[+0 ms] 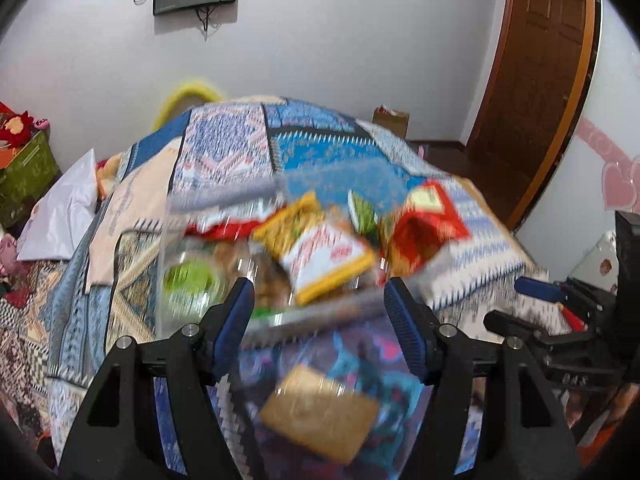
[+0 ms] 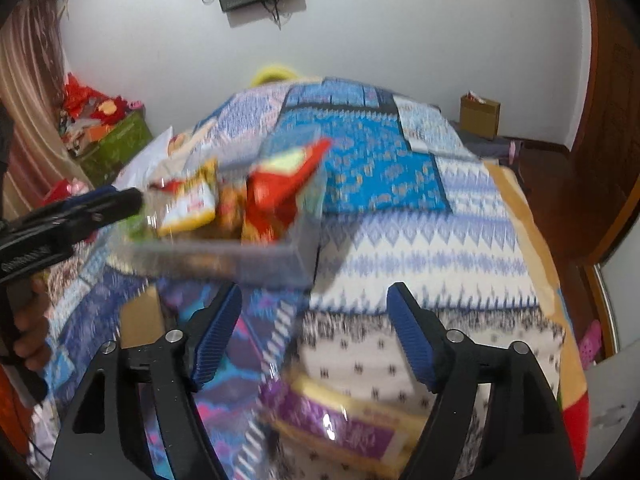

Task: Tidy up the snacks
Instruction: 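Grasp the square cracker cake with the left tool while the right tool grasps the purple-labelled coconut roll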

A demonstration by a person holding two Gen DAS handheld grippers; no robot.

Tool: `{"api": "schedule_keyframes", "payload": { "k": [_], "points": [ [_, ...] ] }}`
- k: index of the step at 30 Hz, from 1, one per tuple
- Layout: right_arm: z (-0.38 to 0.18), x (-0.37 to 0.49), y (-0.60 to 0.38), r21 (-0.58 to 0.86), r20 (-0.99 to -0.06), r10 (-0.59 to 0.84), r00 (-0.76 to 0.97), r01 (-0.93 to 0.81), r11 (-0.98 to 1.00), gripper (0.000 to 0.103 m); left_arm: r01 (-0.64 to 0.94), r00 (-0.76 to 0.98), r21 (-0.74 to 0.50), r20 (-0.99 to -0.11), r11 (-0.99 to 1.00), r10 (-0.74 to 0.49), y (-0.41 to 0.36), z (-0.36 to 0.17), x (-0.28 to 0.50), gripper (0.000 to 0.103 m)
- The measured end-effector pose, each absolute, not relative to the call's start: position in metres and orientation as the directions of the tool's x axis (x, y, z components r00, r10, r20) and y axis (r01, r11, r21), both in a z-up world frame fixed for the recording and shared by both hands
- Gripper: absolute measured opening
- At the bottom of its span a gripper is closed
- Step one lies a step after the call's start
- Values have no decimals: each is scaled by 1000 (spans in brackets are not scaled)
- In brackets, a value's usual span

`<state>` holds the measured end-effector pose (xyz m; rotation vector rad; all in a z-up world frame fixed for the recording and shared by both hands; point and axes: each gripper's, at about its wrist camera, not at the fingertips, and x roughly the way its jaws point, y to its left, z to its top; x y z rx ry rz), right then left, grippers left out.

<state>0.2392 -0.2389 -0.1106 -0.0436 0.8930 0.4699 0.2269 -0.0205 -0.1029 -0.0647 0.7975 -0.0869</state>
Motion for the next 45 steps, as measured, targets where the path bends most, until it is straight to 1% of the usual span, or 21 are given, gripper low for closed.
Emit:
{"api": "schedule_keyframes", "payload": {
  "k": [6, 13, 21, 22, 23, 24, 25, 26, 32, 37, 39, 41, 45],
  "points": [
    [-145, 225, -247, 144, -841, 339, 421, -429, 892, 73, 57, 649, -73, -755, 996, -93, -14, -126, 195, 67],
    [-149, 200, -255, 184, -853, 366, 373, -442, 878, 73, 46, 617, -93, -781, 995, -102, -9, -140, 166, 67],
    [-156, 170, -243, 115, -863, 328, 384, -483, 868, 73, 23, 595, -130, -795, 991, -119, -5, -149, 151, 67],
    [-157, 167, -241, 101, -862, 319, 395, -481, 871, 71, 23, 592, -135, -797, 991, -122, -5, -150, 151, 67],
    [-157, 166, -241, 90, -859, 312, 406, -479, 873, 62, 24, 588, -139, -799, 990, -127, -5, -151, 151, 67],
    [-158, 166, -240, 89, -858, 310, 409, -477, 874, 56, 24, 584, -142, -802, 990, -129, -6, -153, 153, 67],
    [-158, 166, -239, 96, -857, 316, 407, -476, 874, 46, 25, 581, -142, -804, 990, -130, -7, -155, 154, 67],
    [-158, 167, -239, 114, -853, 331, 403, -475, 872, 44, 24, 578, -142, -805, 990, -130, -8, -156, 156, 67],
    [-157, 167, -231, 137, -840, 353, 413, -469, 873, 44, 43, 559, -149, -816, 988, -147, -16, -164, 171, 67],
    [-158, 170, -230, 173, -832, 379, 405, -461, 871, 44, 50, 531, -142, -835, 989, -147, -23, -177, 187, 73],
    [-157, 170, -230, 179, -831, 384, 403, -460, 870, 44, 54, 530, -121, -838, 991, -131, -26, -182, 194, 80],
    [-157, 171, -232, 185, -829, 388, 403, -457, 870, 44, 53, 533, -117, -837, 992, -127, -26, -185, 200, 84],
    [-157, 175, -235, 192, -826, 390, 407, -446, 874, 44, 34, 538, -117, -835, 993, -117, -24, -188, 213, 85]
  ]
}}
